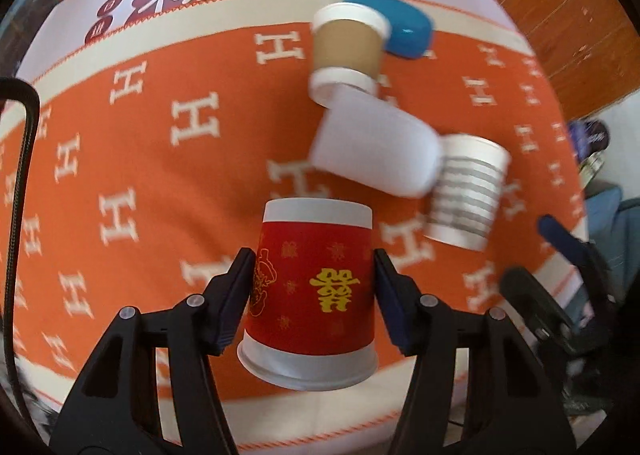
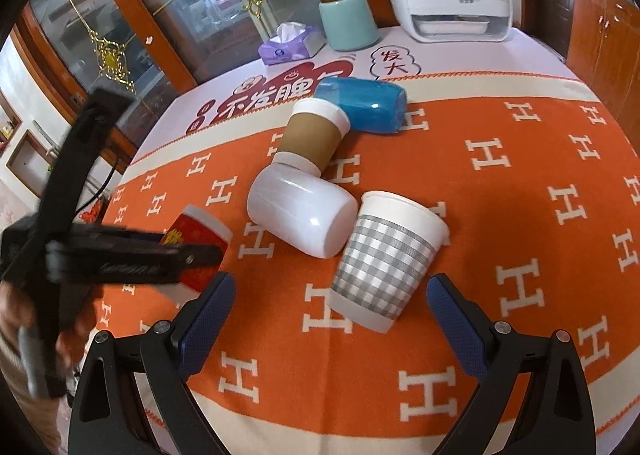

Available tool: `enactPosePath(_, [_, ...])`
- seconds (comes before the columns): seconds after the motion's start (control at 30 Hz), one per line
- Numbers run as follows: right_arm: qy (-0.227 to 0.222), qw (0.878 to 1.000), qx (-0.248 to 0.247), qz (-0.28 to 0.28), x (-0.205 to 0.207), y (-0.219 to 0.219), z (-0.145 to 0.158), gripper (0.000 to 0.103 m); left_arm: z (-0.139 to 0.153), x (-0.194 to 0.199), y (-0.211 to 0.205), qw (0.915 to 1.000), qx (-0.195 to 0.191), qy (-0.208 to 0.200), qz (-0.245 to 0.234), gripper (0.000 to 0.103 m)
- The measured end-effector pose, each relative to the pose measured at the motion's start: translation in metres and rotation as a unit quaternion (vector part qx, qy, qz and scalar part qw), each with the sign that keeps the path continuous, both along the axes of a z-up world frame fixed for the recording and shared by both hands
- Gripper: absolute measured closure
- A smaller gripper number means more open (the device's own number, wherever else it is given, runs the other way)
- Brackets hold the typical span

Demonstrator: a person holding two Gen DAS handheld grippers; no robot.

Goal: Flip cup upside down
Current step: 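Lift the red cup with the left tool and carry it aside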

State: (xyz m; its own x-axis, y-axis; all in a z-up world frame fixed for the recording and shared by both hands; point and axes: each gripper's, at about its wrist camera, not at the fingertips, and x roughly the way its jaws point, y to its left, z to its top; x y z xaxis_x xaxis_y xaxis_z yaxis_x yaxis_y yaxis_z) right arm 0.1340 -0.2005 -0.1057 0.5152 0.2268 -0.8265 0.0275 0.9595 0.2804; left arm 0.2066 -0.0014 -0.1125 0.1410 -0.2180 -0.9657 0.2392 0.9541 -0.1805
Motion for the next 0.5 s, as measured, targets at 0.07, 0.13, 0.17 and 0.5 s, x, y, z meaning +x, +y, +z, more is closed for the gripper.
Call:
enactPosePath(0.07, [0.0,1.0,0.001,-0.007,-0.01,-0.007,0.002,0.005,0.002,-0.021,-0.005,0.9996,-0.023,0.006,0.016,0.047])
enactPosePath(0.13, [0.003,1.0,0.001,-0.014,-0.022,-0.014,0.003,0.005,-0.001,-0.04,-0.009,0.9984,-0.044,0.015,0.033,0.047])
enactPosePath(0.17, [0.006,1.0,0.001,-0.018,-0.028,-0.018,0.002,0.005,-0.004,-0.049,-0.011,0.9974,-0.055,0.02,0.043,0.047])
enactPosePath(0.5, [0.044,0.998,0.0,-0.038,-0.072,-0.046,-0.021,0.005,-0.044,-0.105,-0.018,0.9896,-0.078,0.036,0.116,0.047])
